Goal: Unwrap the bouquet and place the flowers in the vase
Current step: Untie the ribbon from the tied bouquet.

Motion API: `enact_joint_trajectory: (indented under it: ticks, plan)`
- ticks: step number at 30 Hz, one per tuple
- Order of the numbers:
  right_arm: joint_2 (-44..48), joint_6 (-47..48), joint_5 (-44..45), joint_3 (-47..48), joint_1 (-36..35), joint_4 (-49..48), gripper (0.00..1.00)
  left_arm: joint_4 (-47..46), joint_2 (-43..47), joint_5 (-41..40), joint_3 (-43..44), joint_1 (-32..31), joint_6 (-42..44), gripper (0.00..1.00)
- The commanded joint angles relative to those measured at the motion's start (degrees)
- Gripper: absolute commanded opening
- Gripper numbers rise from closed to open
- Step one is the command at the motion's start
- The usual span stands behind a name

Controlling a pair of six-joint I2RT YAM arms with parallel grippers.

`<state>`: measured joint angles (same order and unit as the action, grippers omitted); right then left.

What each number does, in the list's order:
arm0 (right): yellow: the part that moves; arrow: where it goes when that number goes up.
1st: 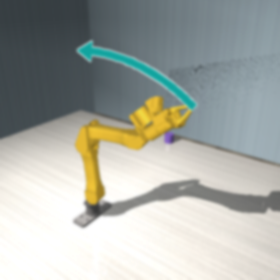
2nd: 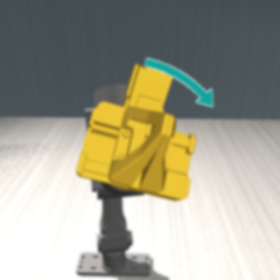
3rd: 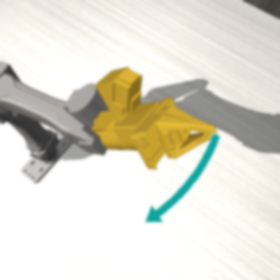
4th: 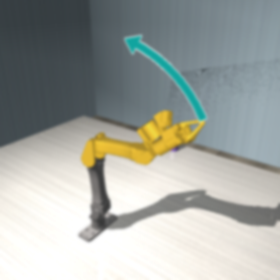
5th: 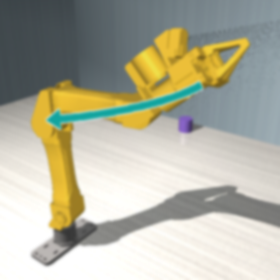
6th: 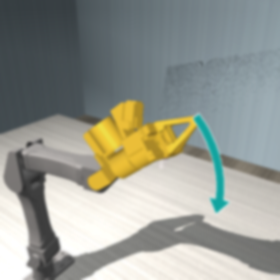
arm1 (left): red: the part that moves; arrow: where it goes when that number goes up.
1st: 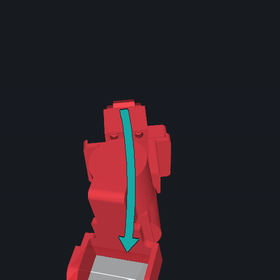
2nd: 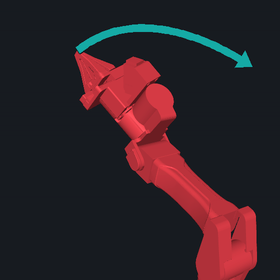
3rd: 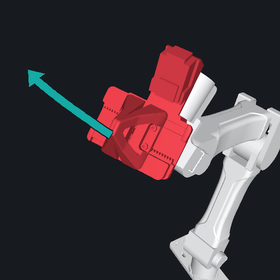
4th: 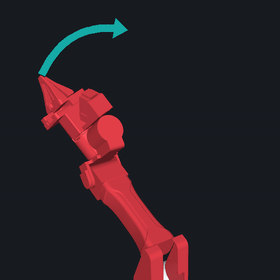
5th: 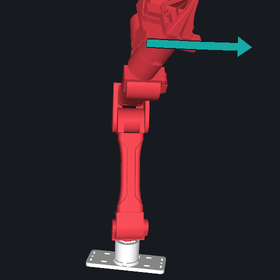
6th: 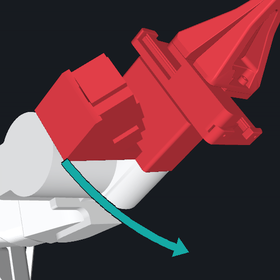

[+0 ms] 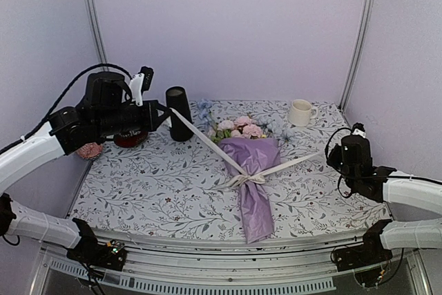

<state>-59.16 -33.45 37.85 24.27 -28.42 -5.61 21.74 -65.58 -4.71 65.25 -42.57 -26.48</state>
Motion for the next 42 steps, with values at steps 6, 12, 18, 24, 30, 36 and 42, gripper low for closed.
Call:
enact_joint_trajectory:
  ticks: [6,12,18,24,30,36,42]
  plan:
    - [10.5,2.4,1.6,-4.0,0.5,-3.5,0.02,0.8,5.5,-1.5,-7.8,6.1,-3.4,0.00]
    - [15.8,8.2,-9.4,-2.5,0.5,-7.0,0.02,0.1,5.9,0.4,-11.0,7.6,-3.6,0.00]
    - [17.9,14.8,-27.7,8.0,0.5,-4.1,0.03,-1.1,6.6,1.3,-13.8,8.0,-3.7,0.00]
    - [12.7,17.4,-35.2,22.8,0.5,5.3,0.03,-1.7,7.4,1.2,-15.7,8.5,-4.0,0.00]
    - [10.9,17.2,-38.2,27.7,0.5,6.7,0.02,-1.8,7.5,1.3,-16.0,9.1,-3.7,0.00]
    - [10.8,17.5,-36.1,31.2,0.5,7.9,0.02,-2.0,7.4,2.0,-16.3,9.6,-3.5,0.00]
    - [9.2,18.2,-30.1,30.6,0.5,9.9,0.02,-1.4,7.5,2.2,-14.2,10.4,-2.7,0.00]
